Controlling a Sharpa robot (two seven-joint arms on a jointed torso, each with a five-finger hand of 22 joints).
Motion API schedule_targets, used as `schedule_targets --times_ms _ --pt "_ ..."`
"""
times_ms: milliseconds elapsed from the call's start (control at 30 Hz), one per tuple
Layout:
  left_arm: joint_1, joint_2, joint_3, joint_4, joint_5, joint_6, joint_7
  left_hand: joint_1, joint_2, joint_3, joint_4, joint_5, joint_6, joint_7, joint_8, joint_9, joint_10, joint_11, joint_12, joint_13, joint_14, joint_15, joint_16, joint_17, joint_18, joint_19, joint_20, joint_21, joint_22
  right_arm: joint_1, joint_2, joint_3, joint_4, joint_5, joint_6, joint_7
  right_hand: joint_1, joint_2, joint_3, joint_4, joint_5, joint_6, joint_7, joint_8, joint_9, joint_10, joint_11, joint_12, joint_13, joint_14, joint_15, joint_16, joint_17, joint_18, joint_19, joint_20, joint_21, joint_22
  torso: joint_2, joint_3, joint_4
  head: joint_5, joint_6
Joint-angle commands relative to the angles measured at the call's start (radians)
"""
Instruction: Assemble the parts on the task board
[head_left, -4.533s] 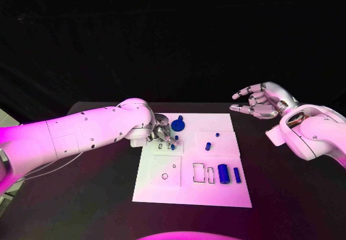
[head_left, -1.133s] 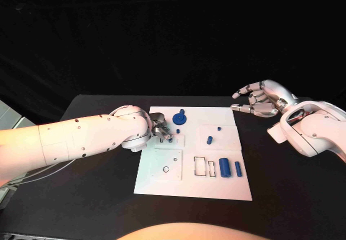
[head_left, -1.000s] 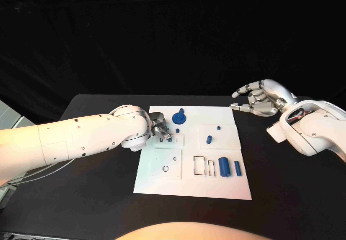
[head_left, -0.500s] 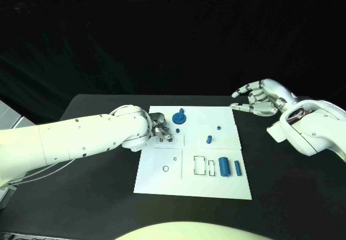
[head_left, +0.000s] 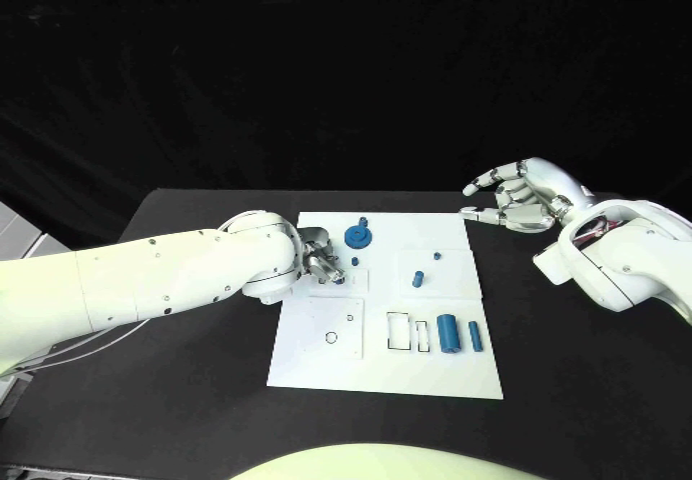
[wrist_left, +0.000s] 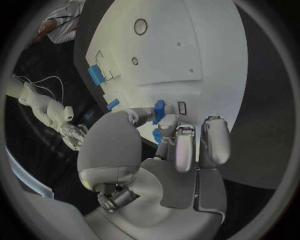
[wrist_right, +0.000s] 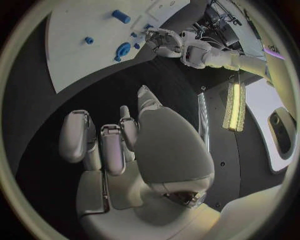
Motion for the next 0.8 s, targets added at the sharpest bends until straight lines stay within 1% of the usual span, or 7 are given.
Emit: schedule_targets --times_ms 33,233,500,700,800 --pt "-0.005 0.003 -0.003 0.001 0.008 0.032 -0.003 -0.002 0.012 0.155 -0.148 0.004 0.013 -0.014 0.007 0.046 0.000 -0.003 -0.003 0.001 0.097 -0.006 0.004 0.233 -0.015 0.007 -0.003 0.006 0.001 -0.001 0.000 0.000 0.001 -0.015 0.009 0.002 -0.003 0.008 -0.004 0.002 0.003 -0.008 -0.002 0.004 0.001 -0.001 -0.003 0.003 0.045 0.035 0.000 0.000 0.006 0.003 0.004 0.000 0.003 0.026 0.001 0.0003 -0.0007 0.000 0.000" --pt "-0.005 0.005 -0.003 -0.001 0.008 0.022 -0.002 -0.007 0.010 0.156 -0.148 0.002 0.014 -0.015 0.007 0.046 0.002 -0.003 -0.003 0.001 0.097 -0.006 0.004 0.233 -0.015 0.007 -0.003 0.006 0.001 -0.001 0.000 0.000 0.002 -0.015 0.008 0.003 -0.003 0.008 -0.004 0.002 0.003 -0.008 -0.002 0.004 0.001 -0.001 -0.003 0.003 0.045 0.035 0.000 0.000 0.006 0.003 0.004 0.000 0.003 0.026 0.001 0.0003 0.0004 -0.002 0.001" --pt "-0.006 -0.002 -0.002 0.008 0.005 -0.040 0.009 -0.010 0.011 0.160 -0.150 0.001 0.018 -0.016 0.009 0.047 0.008 -0.004 0.002 0.008 0.099 -0.007 0.006 0.239 -0.015 0.009 -0.003 0.007 0.003 -0.001 -0.001 0.000 0.002 -0.015 0.005 0.005 -0.005 0.008 -0.004 0.002 0.003 -0.007 -0.002 0.006 0.002 0.001 -0.004 0.004 0.046 0.036 0.000 0.001 0.008 0.003 0.005 0.000 0.003 0.026 0.000 0.0000 0.0004 -0.001 0.000" --pt "-0.009 -0.013 0.001 0.025 0.009 -0.103 0.024 -0.014 0.012 0.166 -0.153 0.000 0.023 -0.018 0.010 0.049 0.016 -0.006 0.006 0.014 0.101 -0.009 0.009 0.243 -0.017 0.015 -0.005 0.010 0.012 -0.002 -0.003 0.000 0.003 -0.015 0.004 0.006 -0.006 0.009 -0.005 0.002 0.004 -0.007 -0.003 0.008 0.002 0.002 -0.004 0.005 0.046 0.036 0.000 0.001 0.009 0.003 0.006 0.000 0.003 0.027 0.001 -0.0004 -0.0003 -0.002 -0.001" --pt "-0.010 -0.015 0.001 0.029 0.013 -0.119 0.029 -0.015 0.012 0.167 -0.154 0.000 0.024 -0.018 0.011 0.049 0.016 -0.006 0.006 0.013 0.101 -0.009 0.009 0.243 -0.018 0.016 -0.005 0.011 0.014 -0.002 -0.003 0.000 0.002 -0.015 0.004 0.006 -0.006 0.009 -0.005 0.002 0.004 -0.007 -0.003 0.008 0.002 0.002 -0.004 0.005 0.046 0.036 0.000 0.001 0.009 0.003 0.006 0.000 0.003 0.027 0.001 -0.0001 0.0001 -0.003 -0.002"
